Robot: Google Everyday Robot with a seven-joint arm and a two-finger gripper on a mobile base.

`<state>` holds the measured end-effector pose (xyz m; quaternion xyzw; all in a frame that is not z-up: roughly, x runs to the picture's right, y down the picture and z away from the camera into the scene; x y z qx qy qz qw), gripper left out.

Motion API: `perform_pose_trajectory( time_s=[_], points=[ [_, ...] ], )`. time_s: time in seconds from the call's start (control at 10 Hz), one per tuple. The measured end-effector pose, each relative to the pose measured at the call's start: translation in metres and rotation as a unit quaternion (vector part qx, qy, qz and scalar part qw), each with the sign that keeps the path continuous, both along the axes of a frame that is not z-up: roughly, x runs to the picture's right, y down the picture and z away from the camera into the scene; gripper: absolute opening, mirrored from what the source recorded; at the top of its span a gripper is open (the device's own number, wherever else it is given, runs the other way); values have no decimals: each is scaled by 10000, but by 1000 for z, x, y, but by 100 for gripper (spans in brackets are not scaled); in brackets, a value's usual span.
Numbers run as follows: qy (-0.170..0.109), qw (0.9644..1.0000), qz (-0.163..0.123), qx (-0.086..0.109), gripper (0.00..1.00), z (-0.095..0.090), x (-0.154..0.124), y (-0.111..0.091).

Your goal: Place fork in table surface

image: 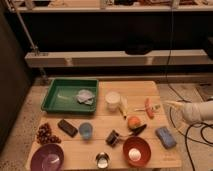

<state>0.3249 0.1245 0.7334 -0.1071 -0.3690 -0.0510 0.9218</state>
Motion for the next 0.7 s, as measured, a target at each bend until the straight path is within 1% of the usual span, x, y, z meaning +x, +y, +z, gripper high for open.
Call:
perform_pose_trajectory(
  time_s=[0.1, 0.2, 0.3, 0.4, 0.5, 0.6, 0.7],
  points=[
    [150, 9999, -78, 31, 80, 23, 4, -17],
    [253, 9996, -133, 42, 80, 36, 6, -26],
    [479, 9985, -261, 56, 80, 68, 9, -42],
    [592, 9977, -333, 57, 80, 87, 10, -49],
    [716, 9967, -371, 39, 80, 104, 14, -51],
    [857, 9956, -380, -15, 80, 130, 21, -45],
    [897, 9954, -333, -70, 80, 144, 24, -36]
  ],
)
